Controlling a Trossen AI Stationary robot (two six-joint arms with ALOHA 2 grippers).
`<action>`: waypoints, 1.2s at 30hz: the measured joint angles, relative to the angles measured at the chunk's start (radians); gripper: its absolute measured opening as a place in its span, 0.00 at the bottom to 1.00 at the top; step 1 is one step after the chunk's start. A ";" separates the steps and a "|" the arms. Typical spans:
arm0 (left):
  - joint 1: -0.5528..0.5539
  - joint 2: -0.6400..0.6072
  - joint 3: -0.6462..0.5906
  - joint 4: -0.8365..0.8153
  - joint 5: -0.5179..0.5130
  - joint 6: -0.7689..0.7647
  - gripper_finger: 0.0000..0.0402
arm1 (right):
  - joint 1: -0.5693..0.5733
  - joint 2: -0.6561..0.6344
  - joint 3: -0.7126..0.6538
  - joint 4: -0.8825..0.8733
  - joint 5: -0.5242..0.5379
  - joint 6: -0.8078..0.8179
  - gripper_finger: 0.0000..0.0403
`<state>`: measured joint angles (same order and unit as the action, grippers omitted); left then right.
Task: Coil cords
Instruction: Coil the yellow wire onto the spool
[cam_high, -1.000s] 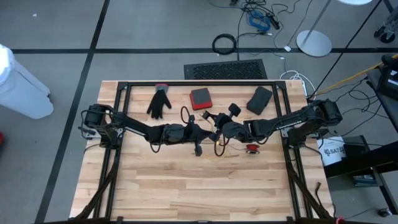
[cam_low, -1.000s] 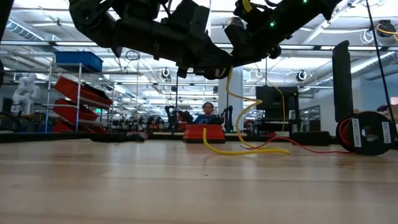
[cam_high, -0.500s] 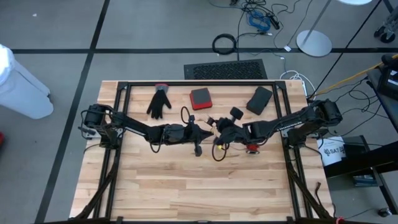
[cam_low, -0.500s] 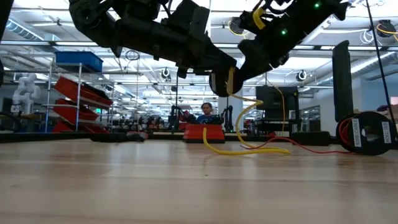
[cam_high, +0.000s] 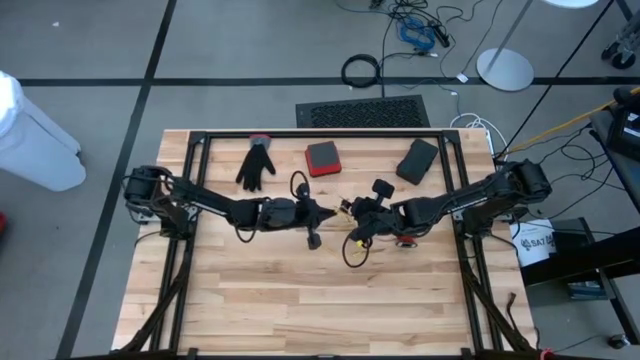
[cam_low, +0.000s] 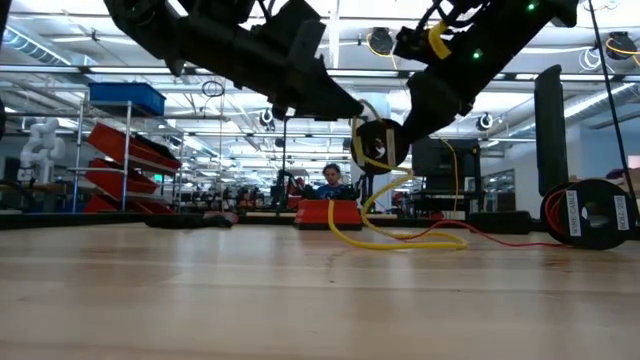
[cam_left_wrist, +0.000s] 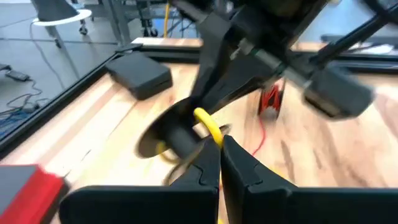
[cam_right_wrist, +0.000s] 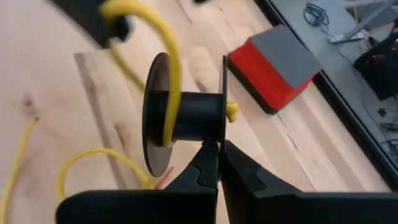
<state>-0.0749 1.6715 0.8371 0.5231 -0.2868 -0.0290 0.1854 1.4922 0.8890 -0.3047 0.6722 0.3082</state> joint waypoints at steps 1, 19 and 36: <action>0.003 -0.006 0.000 -0.024 -0.003 0.009 0.00 | 0.004 -0.004 0.000 0.001 0.000 0.000 0.00; 0.043 -0.014 0.000 -0.049 -0.003 0.053 0.13 | 0.046 -0.169 -0.002 0.114 -0.088 -0.056 0.00; 0.055 -0.014 0.000 0.055 -0.005 0.092 0.16 | 0.027 -0.203 -0.002 0.357 0.025 -0.258 0.00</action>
<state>-0.0196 1.6573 0.8368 0.5784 -0.2921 0.0630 0.2129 1.2896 0.8875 0.0525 0.6977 0.0503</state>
